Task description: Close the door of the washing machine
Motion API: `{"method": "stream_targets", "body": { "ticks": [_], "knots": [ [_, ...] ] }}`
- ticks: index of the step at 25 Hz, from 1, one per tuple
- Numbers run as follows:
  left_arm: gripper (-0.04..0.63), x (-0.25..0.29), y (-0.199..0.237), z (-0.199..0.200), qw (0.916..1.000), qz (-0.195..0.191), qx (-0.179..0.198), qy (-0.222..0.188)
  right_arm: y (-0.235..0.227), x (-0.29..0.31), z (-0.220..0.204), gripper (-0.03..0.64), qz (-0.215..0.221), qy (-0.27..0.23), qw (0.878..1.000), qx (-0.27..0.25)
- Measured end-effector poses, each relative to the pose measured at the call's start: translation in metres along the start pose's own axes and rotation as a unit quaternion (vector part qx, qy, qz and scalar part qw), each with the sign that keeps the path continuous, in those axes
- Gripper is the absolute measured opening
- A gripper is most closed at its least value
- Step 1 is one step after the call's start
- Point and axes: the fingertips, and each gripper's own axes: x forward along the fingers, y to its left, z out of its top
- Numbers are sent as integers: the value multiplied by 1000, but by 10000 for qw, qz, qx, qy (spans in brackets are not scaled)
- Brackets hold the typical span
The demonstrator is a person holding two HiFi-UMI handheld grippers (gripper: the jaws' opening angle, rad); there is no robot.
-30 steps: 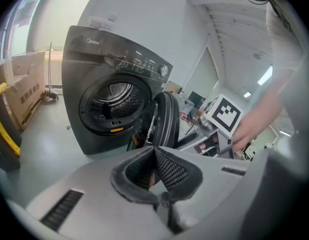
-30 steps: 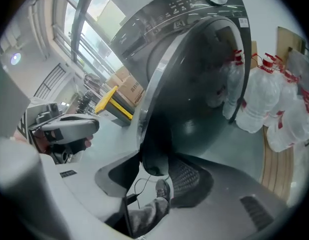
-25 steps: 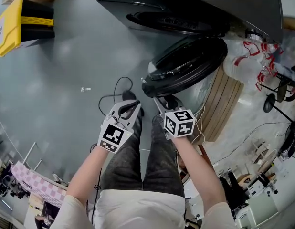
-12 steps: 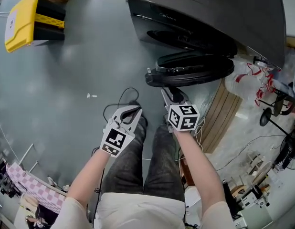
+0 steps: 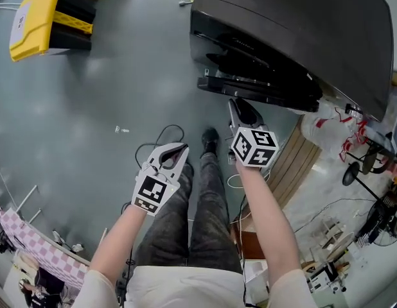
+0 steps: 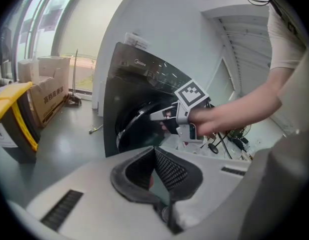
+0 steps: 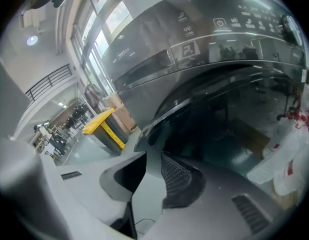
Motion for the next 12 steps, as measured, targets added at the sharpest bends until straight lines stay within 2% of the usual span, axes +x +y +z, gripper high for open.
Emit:
{"method": "stream_targets", "body": {
  "ticks": [8,12],
  "knots": [
    [9,5,11,37,9981,371,-395,-282,-19,24,42,111,-17,-386,9991,163],
    [9,13,21,34,9966,514,-564,-314,-22,29,45,68,-37,-490,9983,298]
  ]
}}
